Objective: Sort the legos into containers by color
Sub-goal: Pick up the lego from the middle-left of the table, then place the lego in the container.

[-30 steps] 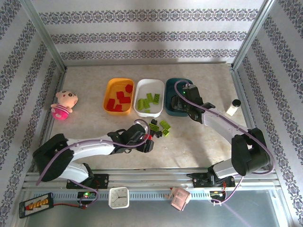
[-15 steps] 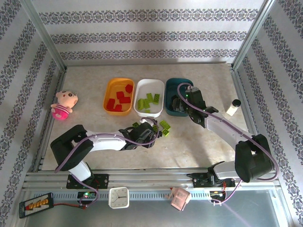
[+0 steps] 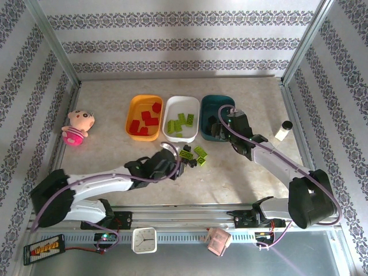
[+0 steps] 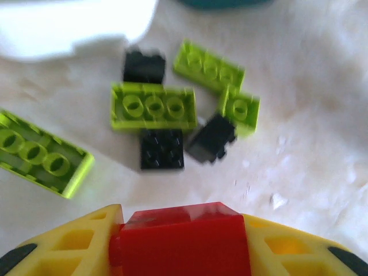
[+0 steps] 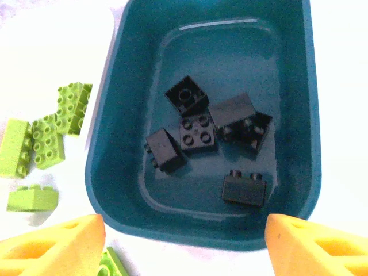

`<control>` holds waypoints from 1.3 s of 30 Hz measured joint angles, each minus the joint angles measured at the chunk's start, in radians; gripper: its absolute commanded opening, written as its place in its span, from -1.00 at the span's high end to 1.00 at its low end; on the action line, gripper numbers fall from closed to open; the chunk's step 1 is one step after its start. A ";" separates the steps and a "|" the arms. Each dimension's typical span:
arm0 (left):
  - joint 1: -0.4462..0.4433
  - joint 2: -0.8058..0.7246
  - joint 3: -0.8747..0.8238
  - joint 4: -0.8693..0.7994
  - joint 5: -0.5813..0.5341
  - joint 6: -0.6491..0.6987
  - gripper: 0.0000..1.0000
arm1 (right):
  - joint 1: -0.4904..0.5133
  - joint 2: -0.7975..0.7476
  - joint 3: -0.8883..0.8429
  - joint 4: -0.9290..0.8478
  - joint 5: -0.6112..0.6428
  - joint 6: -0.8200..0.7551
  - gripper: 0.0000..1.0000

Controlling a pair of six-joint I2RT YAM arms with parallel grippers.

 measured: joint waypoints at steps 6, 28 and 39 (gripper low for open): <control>0.328 -0.068 0.067 -0.022 0.035 0.016 0.29 | 0.006 -0.043 -0.054 0.003 -0.007 0.018 -0.47; 0.749 0.494 0.505 -0.061 0.134 0.053 -0.66 | 0.121 -0.204 -0.172 -0.047 -0.048 0.041 -0.50; 0.702 0.055 0.298 -0.007 0.243 0.002 -0.99 | 0.367 -0.047 -0.069 -0.047 -0.138 -0.071 -0.44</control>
